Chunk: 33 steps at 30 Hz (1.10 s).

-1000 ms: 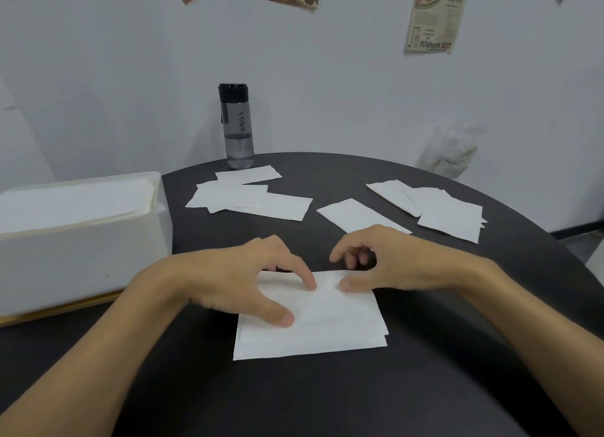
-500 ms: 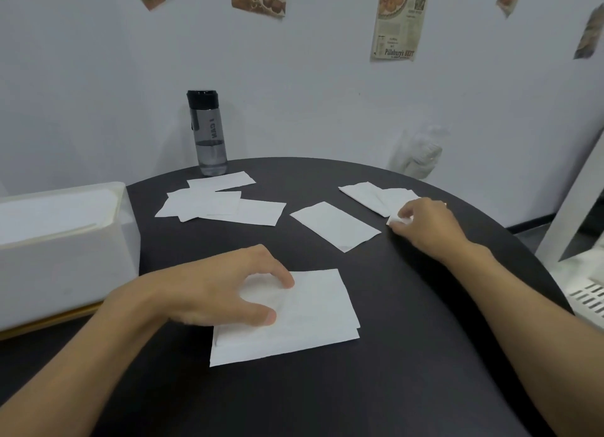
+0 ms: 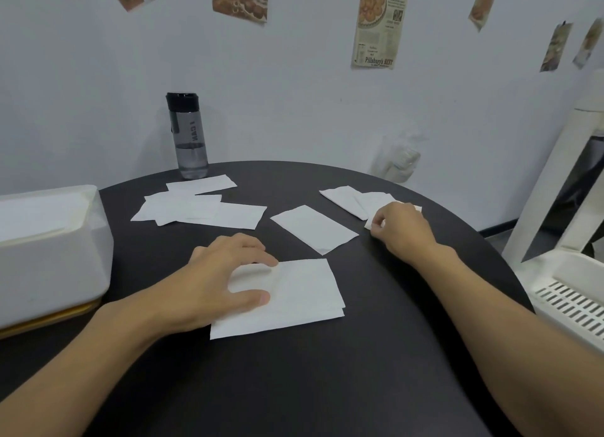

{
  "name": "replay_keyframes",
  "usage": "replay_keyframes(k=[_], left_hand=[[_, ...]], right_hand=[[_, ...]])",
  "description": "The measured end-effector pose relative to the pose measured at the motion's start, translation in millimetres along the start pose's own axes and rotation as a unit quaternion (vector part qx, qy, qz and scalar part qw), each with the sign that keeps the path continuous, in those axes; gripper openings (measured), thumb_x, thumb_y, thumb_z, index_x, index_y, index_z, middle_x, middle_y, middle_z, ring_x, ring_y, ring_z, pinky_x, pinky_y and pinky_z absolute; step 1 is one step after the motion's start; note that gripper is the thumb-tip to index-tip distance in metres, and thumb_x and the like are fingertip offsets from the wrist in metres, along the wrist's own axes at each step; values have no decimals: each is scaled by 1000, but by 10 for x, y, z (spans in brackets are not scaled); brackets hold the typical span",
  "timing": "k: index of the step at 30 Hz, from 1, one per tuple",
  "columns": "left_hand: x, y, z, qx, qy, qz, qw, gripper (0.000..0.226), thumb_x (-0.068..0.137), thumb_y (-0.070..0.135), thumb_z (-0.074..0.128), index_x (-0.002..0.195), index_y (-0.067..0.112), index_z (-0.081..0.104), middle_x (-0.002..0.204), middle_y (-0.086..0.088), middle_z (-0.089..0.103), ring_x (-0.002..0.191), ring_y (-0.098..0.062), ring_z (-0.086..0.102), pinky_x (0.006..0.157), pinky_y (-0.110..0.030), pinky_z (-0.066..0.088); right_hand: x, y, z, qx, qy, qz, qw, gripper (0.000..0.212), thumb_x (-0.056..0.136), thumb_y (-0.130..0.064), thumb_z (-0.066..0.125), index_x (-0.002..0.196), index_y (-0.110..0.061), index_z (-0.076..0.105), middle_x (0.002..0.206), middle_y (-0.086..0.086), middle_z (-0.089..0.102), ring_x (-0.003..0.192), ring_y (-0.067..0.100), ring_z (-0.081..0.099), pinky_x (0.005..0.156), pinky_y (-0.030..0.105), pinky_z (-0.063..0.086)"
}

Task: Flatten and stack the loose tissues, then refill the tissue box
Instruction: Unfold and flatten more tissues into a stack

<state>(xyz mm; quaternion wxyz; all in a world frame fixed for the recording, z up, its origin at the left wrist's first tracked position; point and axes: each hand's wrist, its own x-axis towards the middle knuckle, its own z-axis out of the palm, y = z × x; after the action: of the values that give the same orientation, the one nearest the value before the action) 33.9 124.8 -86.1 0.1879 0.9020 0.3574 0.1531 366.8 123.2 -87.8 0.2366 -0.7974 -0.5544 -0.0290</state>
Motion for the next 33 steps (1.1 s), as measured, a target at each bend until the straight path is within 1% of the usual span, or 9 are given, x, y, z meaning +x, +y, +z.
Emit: replay_keyframes(k=[3, 6, 8, 10, 12, 17, 24, 29, 33], left_hand=[[-3, -28, 27, -29, 0, -6, 1000, 28, 89, 45, 69, 116, 50, 60, 128, 38, 45, 128, 10, 36, 113, -25, 28], [2, -33, 37, -35, 2, -11, 999, 28, 89, 45, 69, 115, 49, 60, 128, 38, 47, 127, 10, 39, 114, -31, 31], [10, -38, 38, -32, 3, -12, 999, 27, 89, 45, 69, 115, 49, 60, 128, 38, 47, 127, 10, 39, 114, -31, 31], [9, -36, 39, -33, 3, -14, 999, 27, 89, 45, 69, 115, 49, 60, 127, 39, 47, 127, 11, 39, 115, -32, 30], [3, -36, 37, -35, 5, -15, 999, 28, 89, 45, 69, 116, 49, 60, 127, 39, 47, 127, 11, 39, 116, -33, 30], [-10, -28, 33, -39, 8, -15, 999, 29, 89, 45, 69, 117, 49, 60, 127, 39, 48, 127, 11, 40, 116, -35, 31], [3, -57, 43, -43, 6, -9, 999, 27, 89, 48, 69, 115, 49, 61, 127, 39, 49, 126, 12, 40, 117, -39, 30], [19, -76, 48, -41, 3, -7, 999, 26, 89, 49, 68, 114, 49, 61, 127, 39, 48, 127, 13, 39, 117, -37, 30], [21, -93, 55, -38, 3, -7, 999, 26, 89, 48, 67, 114, 50, 61, 127, 39, 48, 126, 13, 39, 115, -35, 32]], right_hand=[[29, 13, 39, -4, -1, 6, 1000, 18, 85, -11, 53, 74, -1, 63, 77, 15, 67, 68, 30, 56, 61, 34, 45], [45, 53, 68, 15, -6, 9, 1000, 22, 84, -11, 52, 62, -8, 48, 68, 15, 56, 62, 29, 44, 57, 32, 38], [46, 79, 58, 43, -6, 0, 999, 24, 87, -14, 55, 68, 0, 55, 76, 22, 60, 69, 39, 49, 62, 34, 41], [64, 109, 62, 77, -5, -4, 997, 31, 90, -23, 62, 89, 8, 65, 91, 27, 63, 87, 45, 56, 74, 39, 48], [85, 121, 87, 81, -5, 1, 997, 35, 90, -26, 63, 88, 9, 66, 78, 24, 61, 76, 39, 55, 71, 36, 47], [122, 99, 124, 60, 15, 8, 998, 32, 89, -13, 60, 61, 1, 52, 60, 11, 47, 62, 26, 43, 55, 31, 35], [146, 90, 111, 36, -2, 15, 999, 41, 85, -4, 54, 55, -13, 29, 53, 6, 30, 56, 24, 29, 50, 31, 21], [148, 215, -1, 74, -47, 10, 996, 26, 85, -4, 57, 62, 6, 51, 63, 13, 44, 64, 23, 39, 59, 31, 34], [119, 227, 9, 61, -24, 6, 998, 34, 82, 2, 52, 53, -7, 36, 59, 11, 36, 62, 24, 32, 55, 32, 29]])
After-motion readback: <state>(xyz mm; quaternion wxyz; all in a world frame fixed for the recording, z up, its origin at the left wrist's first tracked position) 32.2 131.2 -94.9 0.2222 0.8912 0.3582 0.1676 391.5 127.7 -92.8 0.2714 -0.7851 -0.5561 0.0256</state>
